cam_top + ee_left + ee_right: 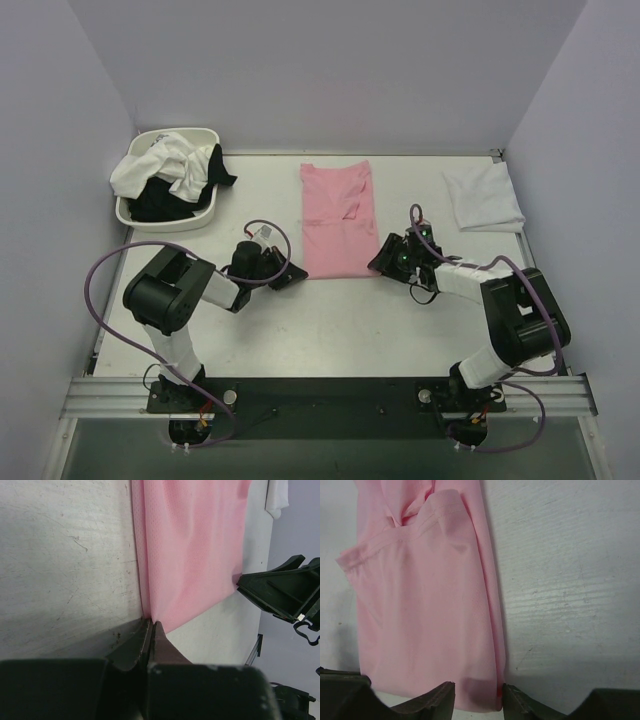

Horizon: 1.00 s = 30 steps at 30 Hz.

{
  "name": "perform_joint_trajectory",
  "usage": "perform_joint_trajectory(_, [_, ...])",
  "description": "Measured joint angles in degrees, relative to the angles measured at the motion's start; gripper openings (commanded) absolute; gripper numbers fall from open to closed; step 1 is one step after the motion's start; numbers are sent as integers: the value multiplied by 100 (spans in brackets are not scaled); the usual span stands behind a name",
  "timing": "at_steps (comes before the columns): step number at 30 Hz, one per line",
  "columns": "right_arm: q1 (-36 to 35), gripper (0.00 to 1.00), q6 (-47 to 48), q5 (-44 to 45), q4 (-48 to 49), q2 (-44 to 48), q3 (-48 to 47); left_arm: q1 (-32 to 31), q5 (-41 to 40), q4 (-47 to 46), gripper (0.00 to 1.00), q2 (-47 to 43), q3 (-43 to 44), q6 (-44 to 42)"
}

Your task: Fold and stack the t-shirts

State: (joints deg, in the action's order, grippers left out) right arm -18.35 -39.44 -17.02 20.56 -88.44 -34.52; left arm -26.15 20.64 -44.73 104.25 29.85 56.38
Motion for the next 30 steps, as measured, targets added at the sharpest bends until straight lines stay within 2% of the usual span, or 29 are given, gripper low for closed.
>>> perform_joint_trajectory(4, [0,31,-44,-44,136,-149,-42,0,-2,-39,0,0,-22,2])
perform_joint_trajectory(7, [2,15,-81,-61,208,-227,-48,7,0,-55,0,0,-33,2])
perform_joint_trajectory(8, [4,6,-87,-68,210,-254,-48,7,0,-57,0,0,-37,4])
perform_joint_trajectory(10, [4,0,-101,-85,208,-297,-50,9,2,-68,0,-7,-52,4])
perform_joint_trajectory(16, [-13,0,-131,-111,162,-216,28,-4,-46,-9,0,-334,-391,7])
perform_joint_trajectory(21, [-319,0,-210,-2,-44,413,557,-341,-308,463,0,-1174,-994,22])
perform_joint_trajectory(27, [-1499,0,-614,629,-417,1504,1298,-1499,-1064,1335,0,-2398,-1502,223])
perform_joint_trajectory(30, [-2374,0,-960,1213,-807,2188,1620,-2212,-1602,1974,0,-3333,-1797,490])
